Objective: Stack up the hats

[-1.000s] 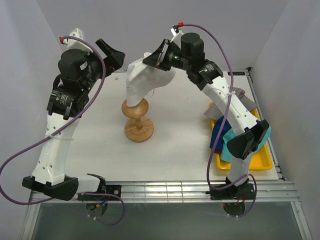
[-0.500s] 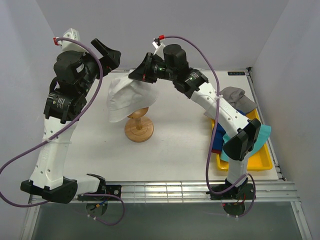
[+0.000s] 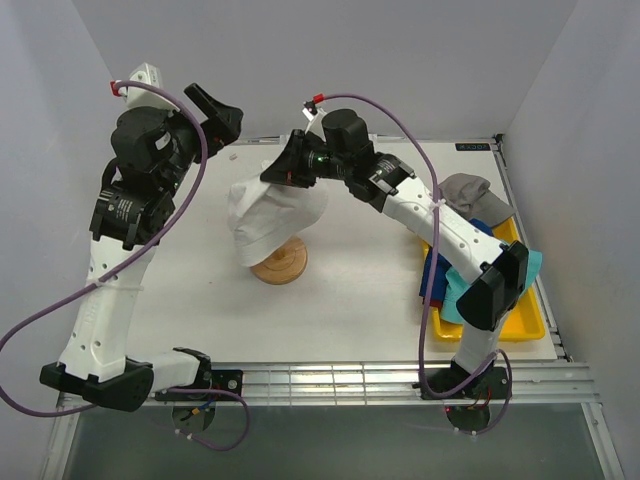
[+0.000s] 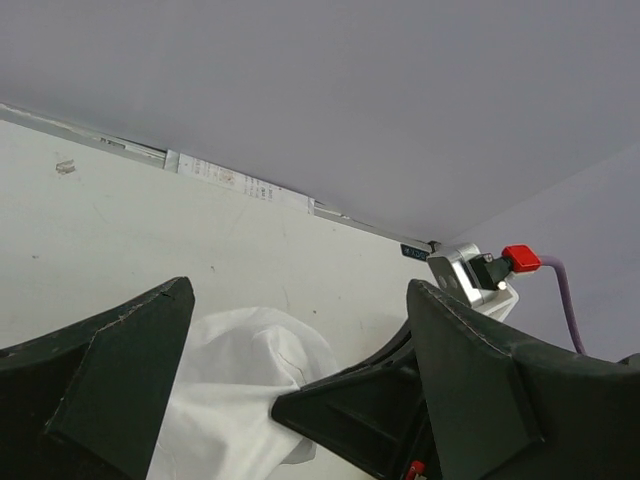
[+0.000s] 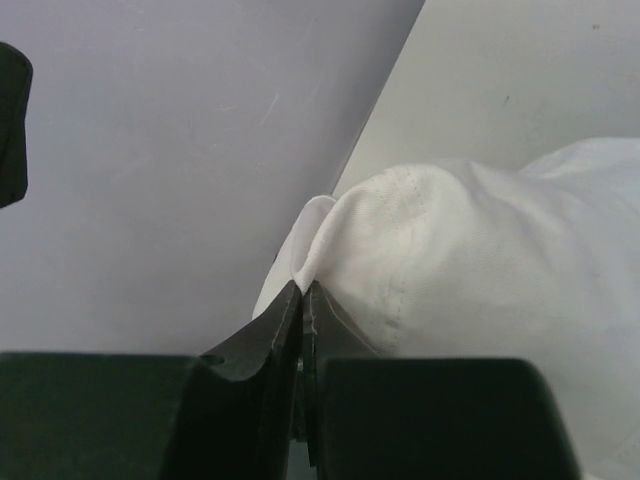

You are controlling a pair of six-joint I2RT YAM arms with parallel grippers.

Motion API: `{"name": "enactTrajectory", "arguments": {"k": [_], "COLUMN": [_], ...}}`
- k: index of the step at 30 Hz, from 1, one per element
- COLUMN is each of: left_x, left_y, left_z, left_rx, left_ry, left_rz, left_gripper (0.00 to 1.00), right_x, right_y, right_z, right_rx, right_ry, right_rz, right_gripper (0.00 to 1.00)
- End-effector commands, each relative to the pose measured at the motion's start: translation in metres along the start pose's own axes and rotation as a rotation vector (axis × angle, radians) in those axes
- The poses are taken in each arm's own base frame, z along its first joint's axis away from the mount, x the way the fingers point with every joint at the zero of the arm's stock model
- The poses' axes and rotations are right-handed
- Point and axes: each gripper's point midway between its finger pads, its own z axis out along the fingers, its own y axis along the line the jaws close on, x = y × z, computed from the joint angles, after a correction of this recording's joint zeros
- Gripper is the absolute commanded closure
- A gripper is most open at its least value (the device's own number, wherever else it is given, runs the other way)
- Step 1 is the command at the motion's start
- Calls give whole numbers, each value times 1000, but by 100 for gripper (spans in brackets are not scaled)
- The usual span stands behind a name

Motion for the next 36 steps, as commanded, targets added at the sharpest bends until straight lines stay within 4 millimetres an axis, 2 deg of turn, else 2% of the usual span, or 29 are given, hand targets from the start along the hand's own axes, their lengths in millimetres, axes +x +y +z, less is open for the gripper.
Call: {"name": "enactTrajectory", "arguments": {"k": [1,3,4,7,14,19,25,29,36], "left_x": [-3,0,4,13,45,68,94,105,122], "left_y": [-1,1,3,7,24,39,59,70,81], "left_z": [-9,-8,-7,-4,9,17,22,24,25], "left_rx": [12,12,7,-2,-35,-75,-129,-159,-182], "left_ry": [-17,-10,-1,19,90,136,187,206,244], "left_rz": [-3,-5,-3,-4,-5,2,13,22,30], "left_gripper": [2,2,2,2,2,2,2,2,2], "right_x": [2,7,12,14,12,12,14,17,22], "right_y": [17,12,2,-9,-21,-32,-36,-39,-51], "right_z": [-15,-17,-16,-17,-11,-8,1,5,8], "right_rx": [-56,-42,-16,23,68,109,109,111,134], "right_ry": [-31,-29,-24,-37,-34,-35,-6,5,19], "right_rz": [-47,-48,-45,-56,-81,-99,-104,-108,-101], "right_gripper": [92,92,92,92,92,83,76,70,64]}}
